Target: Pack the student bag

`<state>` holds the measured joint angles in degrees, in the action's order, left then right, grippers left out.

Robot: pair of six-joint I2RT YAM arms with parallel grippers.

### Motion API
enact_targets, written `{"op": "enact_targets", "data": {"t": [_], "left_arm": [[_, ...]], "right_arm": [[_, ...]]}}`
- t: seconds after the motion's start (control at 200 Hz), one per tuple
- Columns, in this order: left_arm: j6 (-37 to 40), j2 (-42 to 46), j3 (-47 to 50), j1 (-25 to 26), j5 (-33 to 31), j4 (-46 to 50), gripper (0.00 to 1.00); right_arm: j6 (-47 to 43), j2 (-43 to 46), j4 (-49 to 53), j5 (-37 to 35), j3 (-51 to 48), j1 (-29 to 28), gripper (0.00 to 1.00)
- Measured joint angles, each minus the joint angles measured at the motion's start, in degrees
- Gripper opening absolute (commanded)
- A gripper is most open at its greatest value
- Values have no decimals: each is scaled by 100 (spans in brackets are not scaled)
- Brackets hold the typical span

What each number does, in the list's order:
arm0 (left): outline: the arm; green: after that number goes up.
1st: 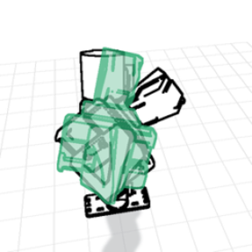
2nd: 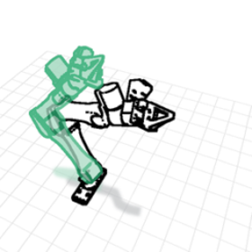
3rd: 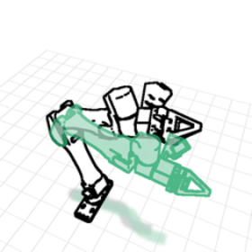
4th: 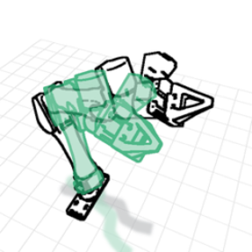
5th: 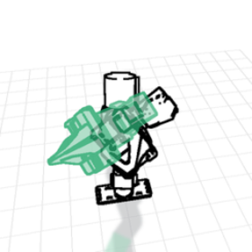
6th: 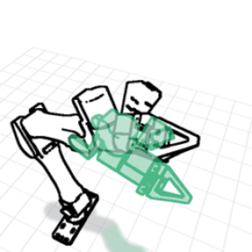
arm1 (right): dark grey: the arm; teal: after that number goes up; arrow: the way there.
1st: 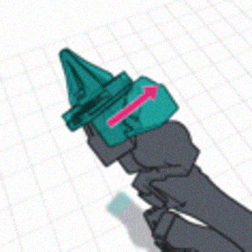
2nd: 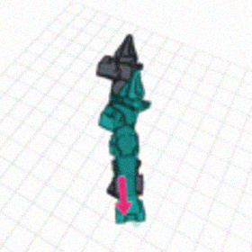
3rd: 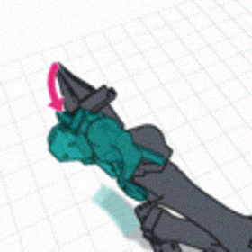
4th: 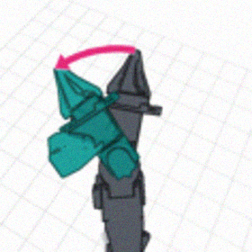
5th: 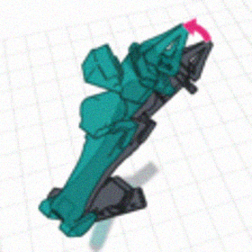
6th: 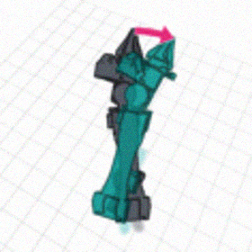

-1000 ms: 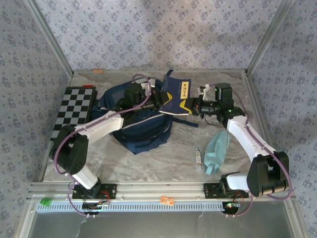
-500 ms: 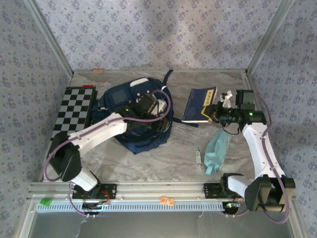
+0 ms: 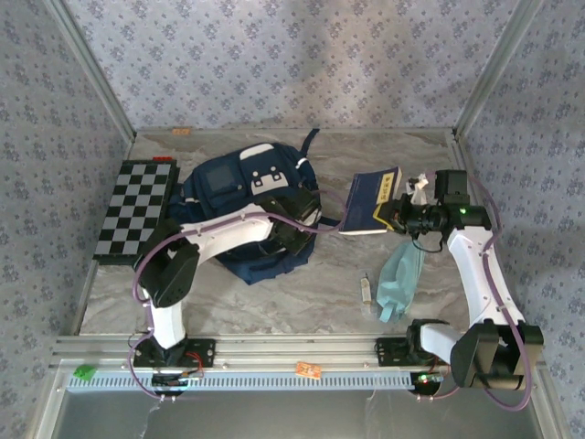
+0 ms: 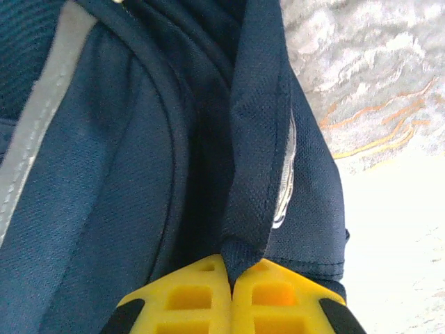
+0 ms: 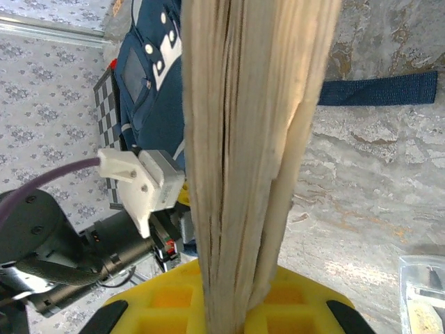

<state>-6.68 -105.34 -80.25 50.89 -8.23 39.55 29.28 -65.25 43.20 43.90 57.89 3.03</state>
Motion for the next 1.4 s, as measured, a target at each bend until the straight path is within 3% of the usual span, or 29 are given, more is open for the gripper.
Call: {"op": "enact_targets", "data": {"t": [0.235, 0.47, 0.595, 0.76, 0.805, 1.049, 1.169, 1.219, 1.314, 1.399], "left_arm": [[17, 179, -1158, -181, -450, 549, 0], [223, 785, -2328, -474, -907, 682, 0], [302, 761, -2638, -476, -931, 861, 0], [302, 715, -2697, -461, -848, 922, 0], [297, 695, -2697, -461, -846, 922, 0], [120, 675, -2697, -468, -763, 909, 0], [-50, 667, -2682, -542, -629, 898, 0], [-146, 673, -2610, -586, -540, 826, 10], [-439, 732, -2286, -675, -238, 608, 42], [-800, 920, -1808, -820, 197, 326, 57]], "right_arm": [[-20, 2, 170, 127, -136, -345, 0], [793, -251, -831, 197, -404, -1816, 0], [1204, -1093, -1751, 127, -304, -2640, 0], [1360, -2632, -2507, -216, 380, -3272, 4], [1360, -2983, -2693, -308, 601, -3344, 8], [1040, -4459, -3038, -713, 1694, -3141, 57], [809, -4172, -2970, -953, 1469, -3106, 64], [717, -3814, -2940, -1054, 1141, -3095, 65], [634, -2730, -2608, -1412, 400, -3049, 68], [581, -1700, -2079, -1862, 24, -2916, 71]]}}
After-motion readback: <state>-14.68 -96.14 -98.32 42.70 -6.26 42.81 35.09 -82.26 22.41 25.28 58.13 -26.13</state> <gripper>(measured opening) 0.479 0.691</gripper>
